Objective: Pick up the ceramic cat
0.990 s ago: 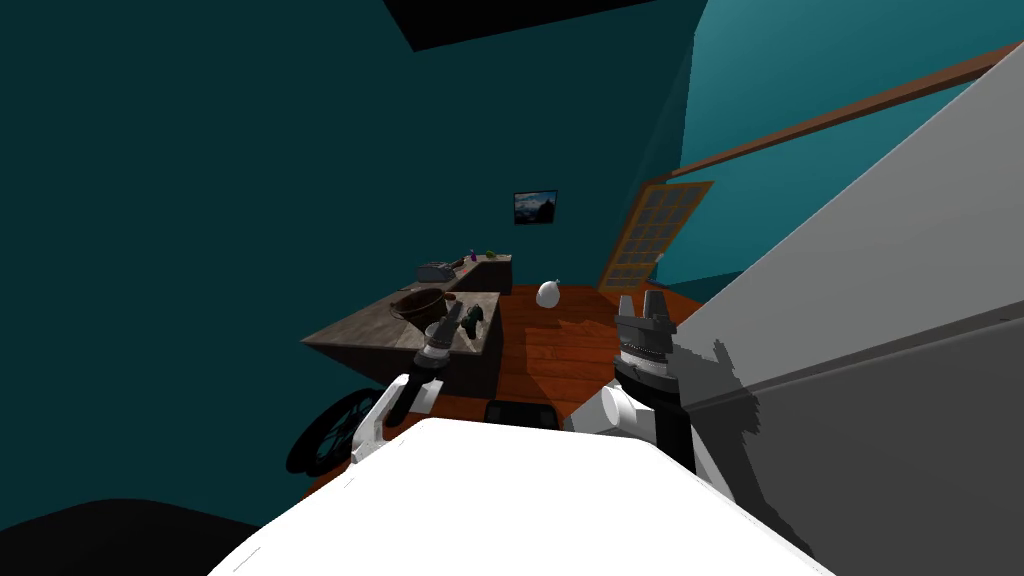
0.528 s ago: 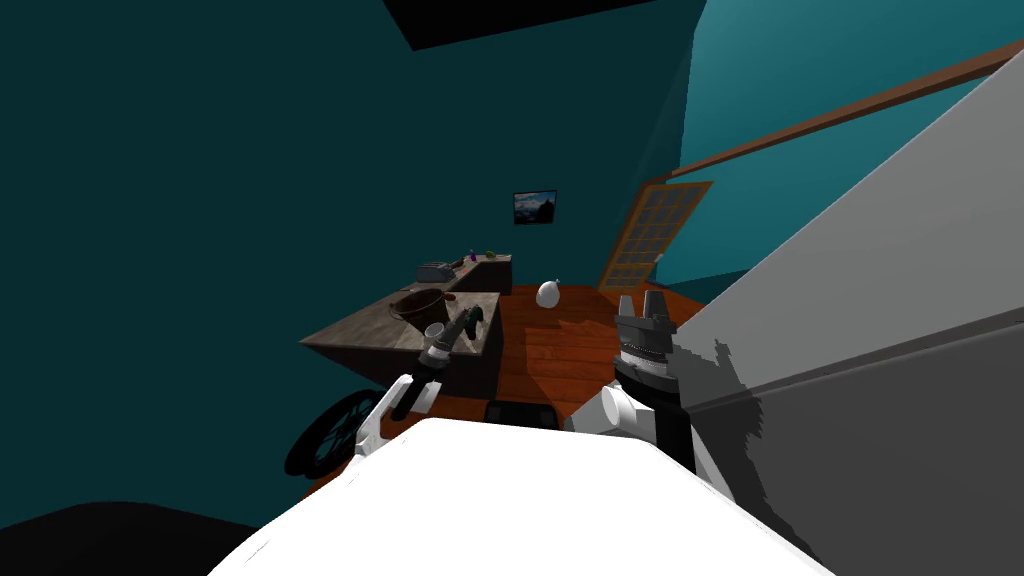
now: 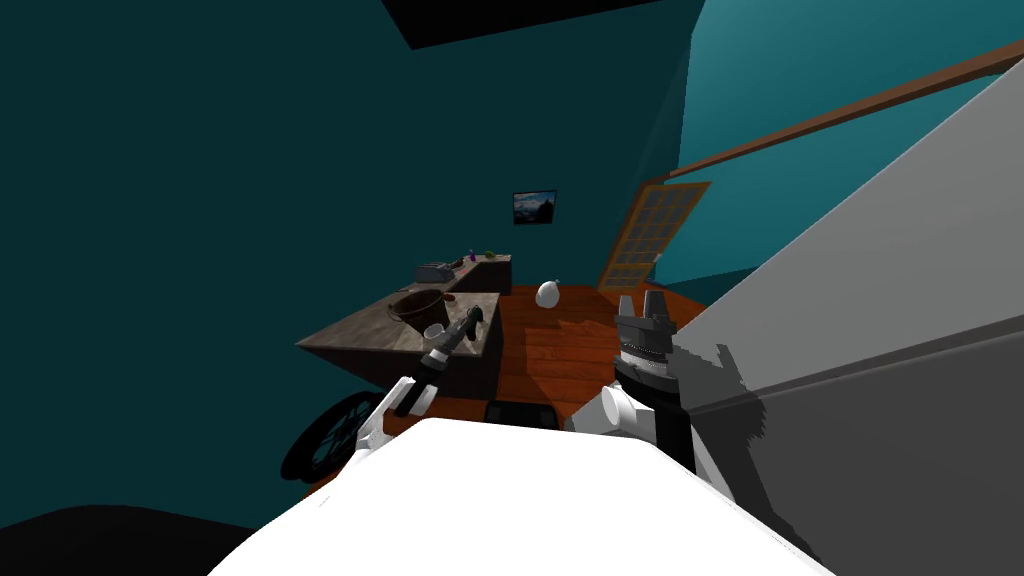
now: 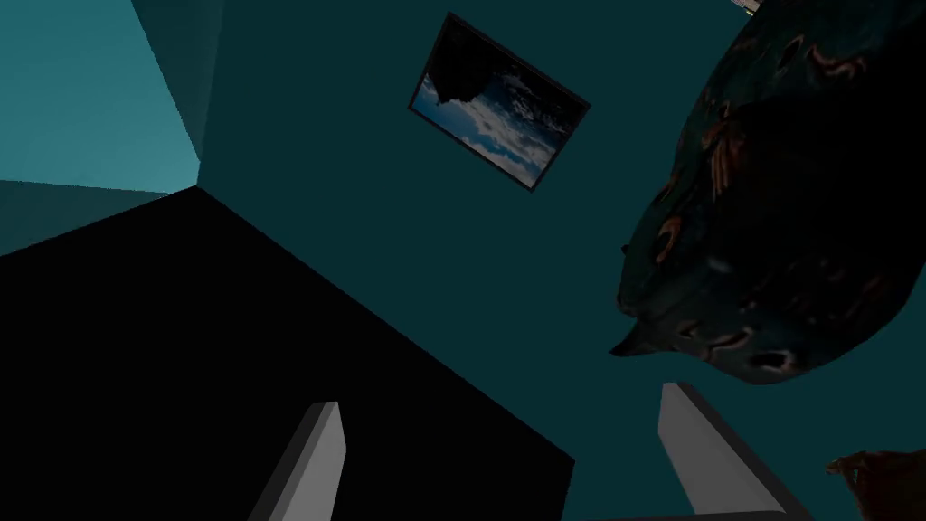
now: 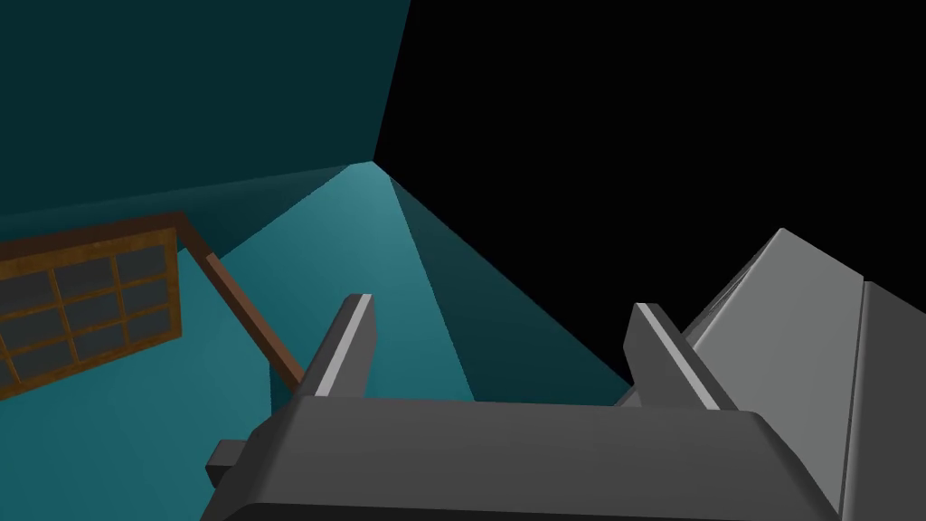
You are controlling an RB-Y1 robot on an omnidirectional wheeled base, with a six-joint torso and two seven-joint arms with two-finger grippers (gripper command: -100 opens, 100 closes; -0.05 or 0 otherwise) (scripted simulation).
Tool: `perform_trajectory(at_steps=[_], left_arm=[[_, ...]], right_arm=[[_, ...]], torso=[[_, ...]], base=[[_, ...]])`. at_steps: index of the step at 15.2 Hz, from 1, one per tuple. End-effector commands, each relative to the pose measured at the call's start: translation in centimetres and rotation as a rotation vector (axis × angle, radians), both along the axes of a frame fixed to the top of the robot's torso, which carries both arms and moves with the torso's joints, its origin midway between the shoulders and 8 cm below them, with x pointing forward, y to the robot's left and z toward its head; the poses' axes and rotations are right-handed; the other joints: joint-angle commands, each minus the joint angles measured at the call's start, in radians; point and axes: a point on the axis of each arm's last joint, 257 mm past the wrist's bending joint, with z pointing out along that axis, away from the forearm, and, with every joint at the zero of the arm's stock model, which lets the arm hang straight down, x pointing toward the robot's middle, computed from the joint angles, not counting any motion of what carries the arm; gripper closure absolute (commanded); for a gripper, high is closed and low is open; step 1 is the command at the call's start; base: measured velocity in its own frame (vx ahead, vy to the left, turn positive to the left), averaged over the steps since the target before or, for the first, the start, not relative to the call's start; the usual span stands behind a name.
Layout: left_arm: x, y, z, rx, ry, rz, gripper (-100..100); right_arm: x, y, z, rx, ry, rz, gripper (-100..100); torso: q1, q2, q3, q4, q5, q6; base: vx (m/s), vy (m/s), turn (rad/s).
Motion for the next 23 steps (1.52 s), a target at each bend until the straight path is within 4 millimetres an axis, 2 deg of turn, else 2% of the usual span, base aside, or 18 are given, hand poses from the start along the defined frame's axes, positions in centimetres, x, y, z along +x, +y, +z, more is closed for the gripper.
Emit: perform_trajectory(at_steps=[1, 3, 6, 8, 9, 10, 11, 14, 18, 19, 20, 23], left_arm=[[0.3, 0.5, -1.4, 0.045, 0.021, 0.020, -100], [0.6, 1.5, -3.6, 0.114, 0.054, 0.049, -100], [0.7, 2.0, -4.7, 0.146, 0.072, 0.062, -100], [0.9, 2.9, -6.7, 0.205, 0.103, 0.085, -100], [0.9, 2.9, -6.7, 0.205, 0.103, 0.085, -100], [0.9, 3.3, -7.6, 0.231, 0.118, 0.094, -100], [0.9, 3.3, -7.6, 0.231, 0.118, 0.094, -100], [0.9, 4.0, -9.3, 0.278, 0.144, 0.109, -100], [0.8, 5.1, -12.0, 0.354, 0.190, 0.132, -100], [0.9, 4.7, -11.2, 0.327, 0.175, 0.124, -100], [1.2, 5.3, -9.9, 0.344, 0.154, 0.131, -100], [1.6, 5.8, -7.8, 0.357, 0.121, 0.137, -100]], right_arm=[[0.0, 0.0, 0.0, 0.000, 0.000, 0.000, 0], [0.0, 0.0, 0.0, 0.000, 0.000, 0.000, 0], [0.0, 0.0, 0.0, 0.000, 0.000, 0.000, 0], [0.0, 0.0, 0.0, 0.000, 0.000, 0.000, 0], [0.0, 0.0, 0.0, 0.000, 0.000, 0.000, 0], [0.0, 0.0, 0.0, 0.000, 0.000, 0.000, 0], [0.0, 0.0, 0.0, 0.000, 0.000, 0.000, 0], [0.2, 0.2, -0.1, 0.003, 0.003, 0.007, 0], [0.3, 0.3, -0.3, 0.005, 0.007, 0.009, 0], [0.3, 0.3, -0.3, 0.006, 0.008, 0.010, 0], [0.3, 0.3, -0.3, 0.006, 0.008, 0.010, 0], [0.3, 0.3, -0.3, 0.007, 0.009, 0.012, 0]], torso=[[0.000, 0.000, 0.000, 0.000, 0.000, 0.000], [0.000, -0.001, -0.001, -0.001, 0.001, 0.000], [0.006, -0.006, -0.008, -0.010, 0.007, -0.001], [0.010, -0.010, -0.013, -0.016, 0.012, -0.002], [0.013, -0.012, -0.016, -0.020, 0.015, -0.003], [0.015, -0.013, -0.018, -0.023, 0.017, -0.004], [0.017, -0.015, -0.020, -0.026, 0.019, -0.004], [0.019, -0.018, -0.026, -0.034, 0.027, 0.002], [0.014, -0.018, -0.026, -0.033, 0.027, 0.004], [0.012, -0.019, -0.026, -0.033, 0.027, 0.005], [0.012, -0.019, -0.026, -0.033, 0.027, 0.005], [0.005, -0.018, -0.025, -0.032, 0.025, 0.006]], base=[[0.012, 0.003, -0.008], [0.015, 0.002, -0.016], [0.014, -0.004, -0.018], [0.014, -0.007, -0.018], [0.014, -0.007, -0.011], [0.010, -0.008, 0.000], [0.009, -0.007, 0.011], [0.010, -0.007, -0.005], [0.012, -0.018, -0.036], [0.012, -0.013, -0.009], [0.001, -0.028, 0.011], [-0.015, -0.063, 0.027]])
